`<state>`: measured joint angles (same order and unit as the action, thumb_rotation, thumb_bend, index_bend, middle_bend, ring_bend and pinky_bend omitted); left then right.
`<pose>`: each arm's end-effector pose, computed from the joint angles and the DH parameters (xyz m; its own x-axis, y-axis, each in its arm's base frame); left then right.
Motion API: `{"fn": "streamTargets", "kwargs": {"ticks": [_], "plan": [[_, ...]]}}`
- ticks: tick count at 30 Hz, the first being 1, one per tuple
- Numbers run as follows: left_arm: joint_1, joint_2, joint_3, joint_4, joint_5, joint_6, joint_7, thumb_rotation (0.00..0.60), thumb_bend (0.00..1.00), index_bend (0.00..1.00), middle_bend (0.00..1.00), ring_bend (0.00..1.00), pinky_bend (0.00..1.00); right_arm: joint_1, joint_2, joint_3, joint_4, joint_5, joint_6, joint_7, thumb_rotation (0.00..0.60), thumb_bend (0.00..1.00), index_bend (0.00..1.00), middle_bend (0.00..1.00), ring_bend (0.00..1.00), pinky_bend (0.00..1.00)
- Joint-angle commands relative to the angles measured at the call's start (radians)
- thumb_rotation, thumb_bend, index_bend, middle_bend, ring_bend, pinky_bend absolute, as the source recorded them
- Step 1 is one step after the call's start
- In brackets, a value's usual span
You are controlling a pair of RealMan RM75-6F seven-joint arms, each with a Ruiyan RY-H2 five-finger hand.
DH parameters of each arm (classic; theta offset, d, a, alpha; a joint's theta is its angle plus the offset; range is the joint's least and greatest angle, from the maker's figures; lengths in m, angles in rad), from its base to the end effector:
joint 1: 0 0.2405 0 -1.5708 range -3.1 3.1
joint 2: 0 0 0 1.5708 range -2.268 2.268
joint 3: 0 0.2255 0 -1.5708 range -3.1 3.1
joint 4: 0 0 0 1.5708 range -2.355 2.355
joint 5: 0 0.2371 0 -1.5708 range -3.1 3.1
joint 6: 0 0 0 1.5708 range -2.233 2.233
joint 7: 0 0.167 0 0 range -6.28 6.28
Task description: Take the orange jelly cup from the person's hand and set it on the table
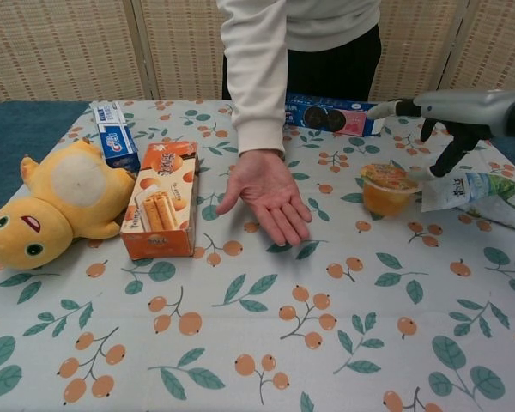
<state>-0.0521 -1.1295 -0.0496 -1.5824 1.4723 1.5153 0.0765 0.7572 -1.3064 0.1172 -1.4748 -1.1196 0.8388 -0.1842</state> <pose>-0.3081 0.1943 0.1274 0.4798 -0.0119 0.8773 0.8765 0.0514 -0.4786 -0.1777 -0.3758 0.0071 0.5171 -0.3095 0.7980 -0.8458 -0.3279 0.4209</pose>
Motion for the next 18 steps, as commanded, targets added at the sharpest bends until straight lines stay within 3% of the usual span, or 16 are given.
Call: {"fn": "streamTargets", "kwargs": {"ticks": [1, 7, 18], "plan": [[-0.008, -0.002, -0.003, 0.0, -0.004, -0.012, 0.003, 0.6, 0.32, 0.05, 0.0, 0.01, 0.0, -0.099, 0.081, -0.023, -0.098, -0.071, 0.162, -0.016, 0.6, 0.34, 0.0, 0.07, 0.07, 0.31], [-0.022, -0.003, -0.008, -0.005, -0.006, -0.029, 0.015, 0.6, 0.32, 0.05, 0.0, 0.01, 0.0, -0.234, 0.17, -0.072, -0.197, -0.148, 0.338, 0.003, 0.6, 0.34, 0.07, 0.19, 0.17, 0.41], [-0.032, -0.008, -0.018, -0.026, -0.012, -0.026, 0.048, 0.6, 0.32, 0.05, 0.0, 0.01, 0.0, -0.473, 0.285, -0.146, -0.304, -0.273, 0.636, 0.021, 0.6, 0.34, 0.08, 0.21, 0.19, 0.41]]}}
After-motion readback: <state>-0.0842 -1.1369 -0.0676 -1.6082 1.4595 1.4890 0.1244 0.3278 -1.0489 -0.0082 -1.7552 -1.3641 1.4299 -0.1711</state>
